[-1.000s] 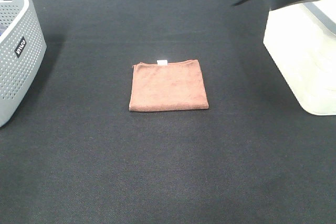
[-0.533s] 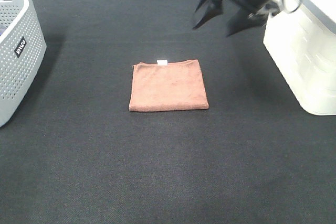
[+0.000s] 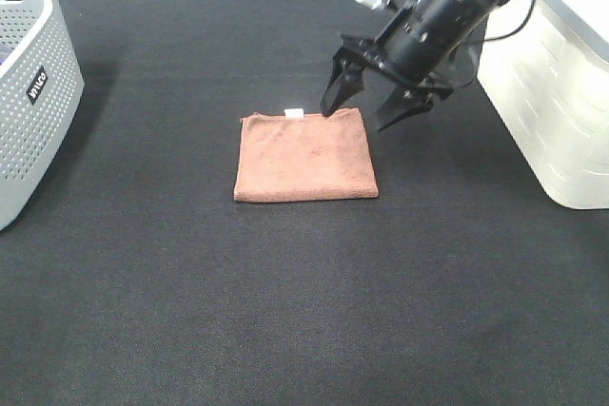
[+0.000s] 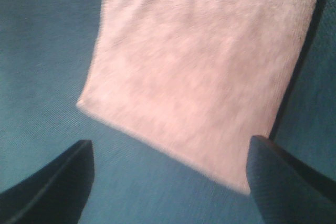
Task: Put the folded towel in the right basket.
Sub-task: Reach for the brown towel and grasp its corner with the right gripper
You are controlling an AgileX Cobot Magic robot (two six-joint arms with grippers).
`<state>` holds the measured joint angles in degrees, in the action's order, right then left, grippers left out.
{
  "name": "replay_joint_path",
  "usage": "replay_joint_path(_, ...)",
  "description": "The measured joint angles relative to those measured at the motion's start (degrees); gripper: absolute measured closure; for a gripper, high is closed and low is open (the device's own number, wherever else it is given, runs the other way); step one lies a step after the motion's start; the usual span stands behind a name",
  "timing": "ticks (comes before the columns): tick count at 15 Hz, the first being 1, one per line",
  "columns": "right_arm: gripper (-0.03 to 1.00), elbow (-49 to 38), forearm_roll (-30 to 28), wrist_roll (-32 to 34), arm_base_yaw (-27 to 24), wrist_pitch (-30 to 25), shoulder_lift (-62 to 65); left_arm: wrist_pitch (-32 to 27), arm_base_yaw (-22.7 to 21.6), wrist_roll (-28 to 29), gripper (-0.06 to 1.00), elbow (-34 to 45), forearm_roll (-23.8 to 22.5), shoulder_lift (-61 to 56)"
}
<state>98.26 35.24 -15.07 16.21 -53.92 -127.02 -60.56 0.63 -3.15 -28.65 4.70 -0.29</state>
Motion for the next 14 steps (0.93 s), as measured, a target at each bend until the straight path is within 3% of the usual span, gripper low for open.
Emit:
replay_joint_path(5, 0.22, 7.4, -2.3, 0.3, 0.0, -1.3, -9.7, 0.0, 0.0, 0.0, 0.07, 0.0, 0.0, 0.0)
replay_joint_path(8, 0.22, 8.1, -5.9, 0.3, 0.0, -1.0, -10.4, 0.0, 0.0, 0.0, 0.07, 0.0, 0.0, 0.0)
replay_joint_path(14, 0.22, 8.5, -7.3, 0.5, 0.0, 0.5, -10.5, 0.0, 0.0, 0.0, 0.07, 0.0, 0.0, 0.0)
